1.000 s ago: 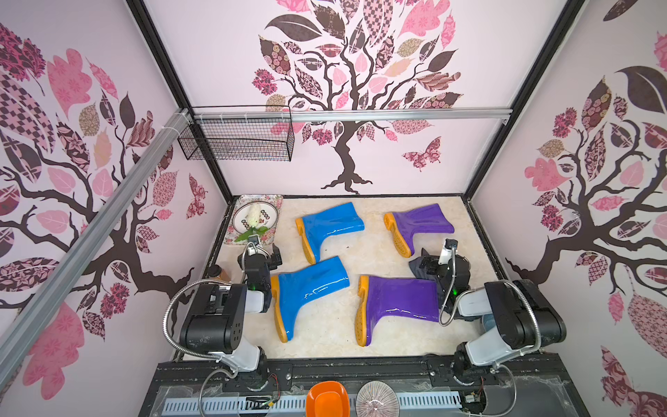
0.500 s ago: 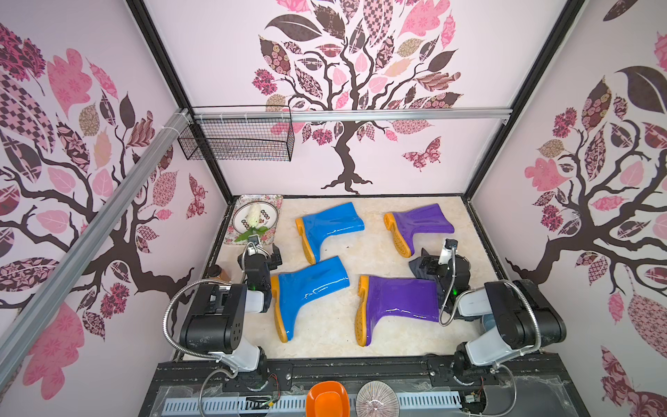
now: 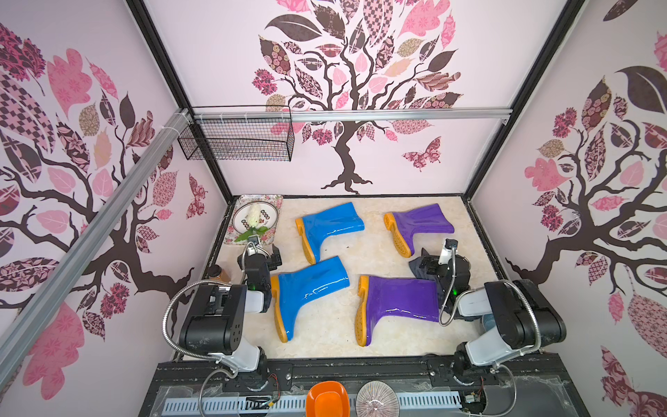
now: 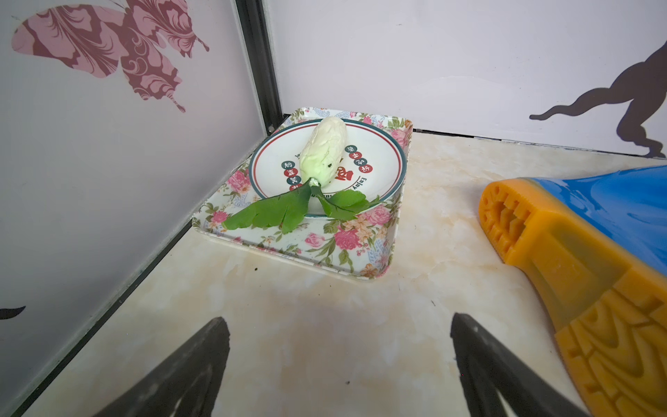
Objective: Wipe the rubber boots with a cloth
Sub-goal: Pick up the cleaning item at the center of the board, then adjust the rubber boot at the center of the board.
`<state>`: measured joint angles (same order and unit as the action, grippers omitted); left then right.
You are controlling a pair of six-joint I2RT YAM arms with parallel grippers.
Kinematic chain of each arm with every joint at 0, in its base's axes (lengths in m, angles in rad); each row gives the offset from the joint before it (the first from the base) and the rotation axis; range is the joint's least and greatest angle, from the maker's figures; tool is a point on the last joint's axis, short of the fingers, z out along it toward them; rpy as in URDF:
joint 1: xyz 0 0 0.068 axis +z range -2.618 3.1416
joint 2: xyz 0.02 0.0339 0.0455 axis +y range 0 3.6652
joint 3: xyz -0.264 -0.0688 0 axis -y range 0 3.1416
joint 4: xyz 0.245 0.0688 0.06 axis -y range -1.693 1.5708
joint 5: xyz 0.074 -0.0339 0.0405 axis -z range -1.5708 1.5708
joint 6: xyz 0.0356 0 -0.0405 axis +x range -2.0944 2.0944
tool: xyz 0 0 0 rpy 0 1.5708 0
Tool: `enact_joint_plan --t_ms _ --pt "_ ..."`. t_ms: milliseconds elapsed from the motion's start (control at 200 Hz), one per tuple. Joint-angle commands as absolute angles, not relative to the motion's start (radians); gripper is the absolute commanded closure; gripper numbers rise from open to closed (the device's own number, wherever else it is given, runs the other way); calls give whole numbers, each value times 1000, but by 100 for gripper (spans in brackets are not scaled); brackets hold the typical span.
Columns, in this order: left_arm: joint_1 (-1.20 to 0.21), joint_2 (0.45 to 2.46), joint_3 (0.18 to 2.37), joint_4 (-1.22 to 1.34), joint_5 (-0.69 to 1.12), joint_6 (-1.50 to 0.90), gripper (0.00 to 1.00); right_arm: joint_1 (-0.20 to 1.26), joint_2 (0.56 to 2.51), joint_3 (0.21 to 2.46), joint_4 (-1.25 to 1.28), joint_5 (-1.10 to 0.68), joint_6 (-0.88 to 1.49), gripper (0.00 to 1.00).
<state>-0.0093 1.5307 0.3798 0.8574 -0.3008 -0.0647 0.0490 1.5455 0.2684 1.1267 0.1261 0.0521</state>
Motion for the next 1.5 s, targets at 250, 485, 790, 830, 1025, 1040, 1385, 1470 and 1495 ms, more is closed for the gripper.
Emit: enact_joint_plan --t_ms 250,485,790,830,1025,1040,1385,1470,1495 --pt "-50 1120 652 192 -295 -480 2 44 1100 614 266 284 598 0" --pt "-130 1087 826 -82 50 -553 2 42 973 694 -190 247 785 0" --pt "-488 1137 958 -474 -62 -497 2 26 1175 727 -432 204 803 0" --pt "-535 1153 965 -508 -90 -501 2 9 1214 728 -428 169 805 0" --pt "-777 1194 949 -598 -186 -548 2 -49 1319 719 -344 77 809 0" --pt "-794 1196 946 -603 -191 -555 2 -50 1326 717 -340 77 812 0" --pt "-1054 1235 885 -636 -135 -681 3 -55 1399 644 -222 51 844 11" --pt "-1116 1262 880 -641 -137 -709 4 -56 1393 617 -195 49 842 15" --pt "-1128 1271 876 -642 -135 -718 4 -56 1393 608 -187 43 842 16"
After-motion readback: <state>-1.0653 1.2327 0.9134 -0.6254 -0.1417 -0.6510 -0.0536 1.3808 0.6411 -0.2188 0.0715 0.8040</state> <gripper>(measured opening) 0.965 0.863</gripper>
